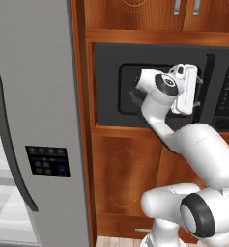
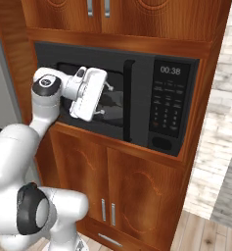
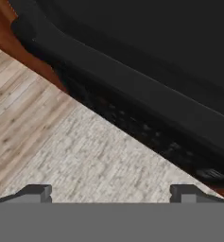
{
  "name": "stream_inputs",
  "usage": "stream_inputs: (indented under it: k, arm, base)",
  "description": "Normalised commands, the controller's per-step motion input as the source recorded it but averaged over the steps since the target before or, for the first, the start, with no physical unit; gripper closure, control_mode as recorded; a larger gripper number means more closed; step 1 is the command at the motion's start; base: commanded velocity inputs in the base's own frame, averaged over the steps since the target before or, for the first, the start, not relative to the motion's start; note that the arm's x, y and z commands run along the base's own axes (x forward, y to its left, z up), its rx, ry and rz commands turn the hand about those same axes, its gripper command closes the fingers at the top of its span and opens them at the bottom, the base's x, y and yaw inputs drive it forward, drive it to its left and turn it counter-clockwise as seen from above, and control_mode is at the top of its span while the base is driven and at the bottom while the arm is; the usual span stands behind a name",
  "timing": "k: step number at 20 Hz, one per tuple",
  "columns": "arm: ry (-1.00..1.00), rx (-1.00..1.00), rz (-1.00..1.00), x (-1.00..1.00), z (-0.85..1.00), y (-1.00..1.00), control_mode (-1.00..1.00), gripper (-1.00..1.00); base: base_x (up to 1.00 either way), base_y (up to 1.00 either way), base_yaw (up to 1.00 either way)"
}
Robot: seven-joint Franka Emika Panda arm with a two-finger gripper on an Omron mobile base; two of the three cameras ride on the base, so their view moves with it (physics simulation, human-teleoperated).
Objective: Place the tupperware containing the fish and eggplant meal in the microwave. Close the microwave door and press the start button to reheat the meal.
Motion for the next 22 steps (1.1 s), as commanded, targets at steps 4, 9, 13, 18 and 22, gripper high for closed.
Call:
stream_inputs:
  k: [4,9,13,18,22]
  arm:
    - [-0.46,0.23,0.0,-1.0,0.19,0.06,-1.0,-1.0]
    - [-0.5,0.48,-0.02,-0.91,0.18,-0.26,-1.0,-1.0]
    - [-0.72,0.62,-0.11,-0.72,0.0,-0.44,-1.0,-1.0]
    - [-0.76,0.65,-0.22,-0.24,0.0,-0.6,-1.0,-1.0]
    - [-0.69,0.6,-0.2,0.0,0.0,-0.54,-1.0,-1.0]
  base:
    - [0.0,0.0,0.0]
    - [0.0,0.0,0.0]
    - [0.0,0.0,0.0]
    - [0.0,0.0,0.0]
    - [0.0,0.0,0.0]
